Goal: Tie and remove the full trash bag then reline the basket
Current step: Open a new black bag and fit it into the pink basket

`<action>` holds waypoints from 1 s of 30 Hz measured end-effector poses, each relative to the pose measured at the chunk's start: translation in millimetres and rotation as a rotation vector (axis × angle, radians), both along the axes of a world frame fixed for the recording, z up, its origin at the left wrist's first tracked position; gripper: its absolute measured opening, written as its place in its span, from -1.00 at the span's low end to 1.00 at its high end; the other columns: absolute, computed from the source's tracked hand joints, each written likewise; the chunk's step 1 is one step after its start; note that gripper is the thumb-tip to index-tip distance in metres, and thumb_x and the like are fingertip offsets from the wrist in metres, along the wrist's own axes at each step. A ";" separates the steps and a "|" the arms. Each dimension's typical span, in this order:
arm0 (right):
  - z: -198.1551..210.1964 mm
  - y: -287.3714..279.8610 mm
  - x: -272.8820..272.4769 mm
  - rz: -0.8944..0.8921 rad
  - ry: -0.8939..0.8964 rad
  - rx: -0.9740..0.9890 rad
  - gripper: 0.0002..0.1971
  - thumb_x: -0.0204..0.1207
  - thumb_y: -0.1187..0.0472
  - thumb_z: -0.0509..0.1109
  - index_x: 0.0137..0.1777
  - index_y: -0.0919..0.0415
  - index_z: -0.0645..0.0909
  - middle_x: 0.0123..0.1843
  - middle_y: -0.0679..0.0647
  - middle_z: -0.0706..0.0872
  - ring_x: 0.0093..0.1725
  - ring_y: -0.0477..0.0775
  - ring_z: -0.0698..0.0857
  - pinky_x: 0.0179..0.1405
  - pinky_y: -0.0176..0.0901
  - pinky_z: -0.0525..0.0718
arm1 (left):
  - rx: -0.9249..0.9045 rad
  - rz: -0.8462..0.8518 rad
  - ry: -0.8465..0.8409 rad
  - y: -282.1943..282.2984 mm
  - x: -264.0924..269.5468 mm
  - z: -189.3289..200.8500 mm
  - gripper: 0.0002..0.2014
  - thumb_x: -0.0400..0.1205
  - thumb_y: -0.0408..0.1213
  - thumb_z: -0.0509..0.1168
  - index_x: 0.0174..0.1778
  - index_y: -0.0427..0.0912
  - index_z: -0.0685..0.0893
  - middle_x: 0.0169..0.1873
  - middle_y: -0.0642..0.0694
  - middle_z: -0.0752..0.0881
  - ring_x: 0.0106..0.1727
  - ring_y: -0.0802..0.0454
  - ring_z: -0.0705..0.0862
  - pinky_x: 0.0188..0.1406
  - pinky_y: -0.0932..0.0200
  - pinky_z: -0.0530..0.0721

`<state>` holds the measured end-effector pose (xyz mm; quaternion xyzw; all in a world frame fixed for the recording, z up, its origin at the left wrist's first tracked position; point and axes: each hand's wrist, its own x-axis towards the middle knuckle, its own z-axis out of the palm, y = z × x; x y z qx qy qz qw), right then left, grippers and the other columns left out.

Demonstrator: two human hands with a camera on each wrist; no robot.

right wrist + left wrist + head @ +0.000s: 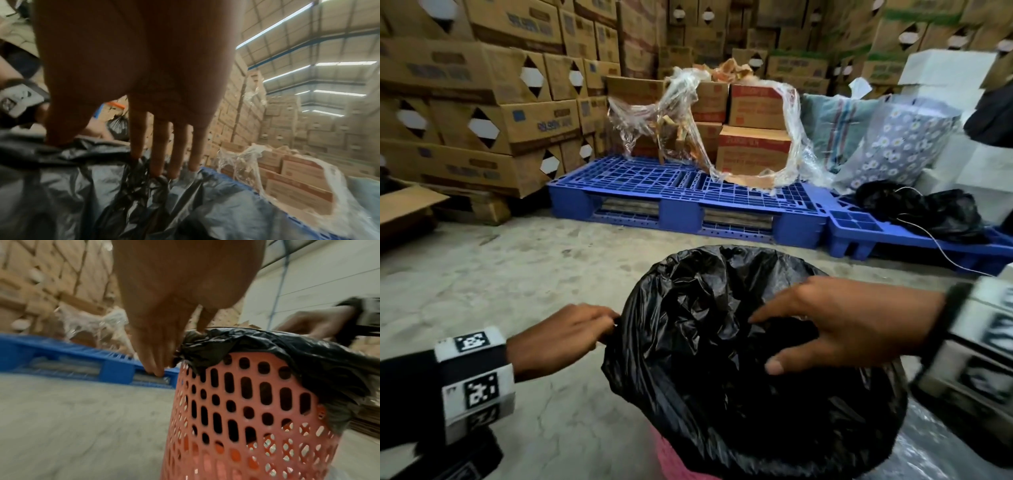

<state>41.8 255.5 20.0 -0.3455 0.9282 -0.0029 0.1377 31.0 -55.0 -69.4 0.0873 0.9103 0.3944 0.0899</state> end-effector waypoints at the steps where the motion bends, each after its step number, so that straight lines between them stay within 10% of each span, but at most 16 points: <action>1: -7.6 -11.4 -11.0 0.003 0.001 0.058 -0.28 0.32 -0.39 0.31 0.45 -0.10 0.38 0.38 -0.05 0.63 0.30 -0.01 0.62 0.30 0.01 0.61 | -0.017 0.055 0.085 1.1 -3.9 1.0 -0.74 0.64 -0.21 0.05 -0.12 0.10 0.65 0.01 -0.09 0.78 0.03 0.01 0.72 0.14 -0.06 0.65; 6: -52.9 -52.1 -60.8 -0.058 -0.116 0.253 0.11 0.13 -0.46 0.41 0.56 -0.34 -0.23 0.72 0.03 -0.12 0.67 0.21 0.01 0.58 0.37 0.18 | -0.153 -0.007 0.260 19.5 -23.6 8.3 -0.30 0.46 0.36 0.10 0.50 0.17 0.24 0.45 0.18 0.33 0.50 0.18 0.30 0.49 0.12 0.28; 11: -104.4 -76.8 -81.0 -0.070 -0.174 0.369 0.24 0.07 -0.42 0.49 0.54 -0.31 -0.38 0.67 0.08 -0.41 0.66 0.31 -0.22 0.52 0.55 -0.05 | -0.149 -0.118 0.102 34.7 -29.9 -16.7 -0.07 0.24 0.48 0.03 0.56 0.31 -0.06 0.62 0.22 -0.28 0.61 0.29 -0.14 0.54 0.24 0.00; 14: -147.3 -89.4 -83.1 -0.078 -0.183 0.331 0.20 0.16 -0.32 0.52 0.59 -0.17 -0.29 0.69 0.13 -0.36 0.66 0.32 -0.19 0.50 0.54 -0.06 | -0.114 -0.123 0.118 31.2 -28.4 -20.3 -0.20 0.37 0.31 0.10 0.56 0.24 0.08 0.60 0.30 -0.30 0.52 0.43 -0.13 0.44 0.36 0.00; 18: -190.3 -96.9 -87.0 -0.108 -0.255 0.334 -0.35 0.66 0.20 0.13 0.64 0.09 -0.13 0.69 0.16 -0.34 0.66 0.30 -0.22 0.57 0.39 -0.04 | -0.027 -0.142 0.136 32.6 -29.6 -26.1 -0.36 0.38 0.22 0.13 0.43 0.19 0.40 0.58 0.37 -0.26 0.52 0.50 -0.03 0.36 0.48 0.09; 21: -219.4 -90.4 -87.8 -0.040 -0.180 0.455 -0.33 0.62 0.12 0.16 0.63 -0.03 -0.11 0.66 0.18 -0.43 0.65 0.38 -0.20 0.41 0.65 0.15 | 0.061 -0.138 0.151 35.1 -27.4 -29.0 -0.64 0.41 0.10 0.18 0.13 0.25 0.57 0.54 0.46 -0.16 0.34 0.79 -0.04 0.11 0.81 0.06; 27: -249.9 -81.6 -98.4 -0.031 -0.181 0.411 -0.08 0.40 -0.24 0.30 0.48 -0.22 -0.36 0.46 0.07 -0.79 0.63 0.41 -0.27 0.36 0.67 0.15 | 0.087 -0.122 0.112 37.0 -25.5 -25.6 -0.61 0.41 0.02 0.17 0.19 0.34 0.48 0.56 0.44 -0.17 0.47 0.49 0.06 0.01 0.81 0.15; 30: -225.4 -81.2 -100.1 0.016 -0.262 0.422 0.06 0.27 -0.35 0.39 0.59 -0.17 -0.26 0.65 0.20 -0.40 0.65 0.38 -0.07 0.52 0.53 0.12 | 0.067 -0.116 0.114 37.8 -23.1 -22.1 -0.55 0.41 0.05 0.16 0.26 0.37 0.41 0.56 0.44 -0.19 0.39 0.59 0.05 0.09 0.66 0.14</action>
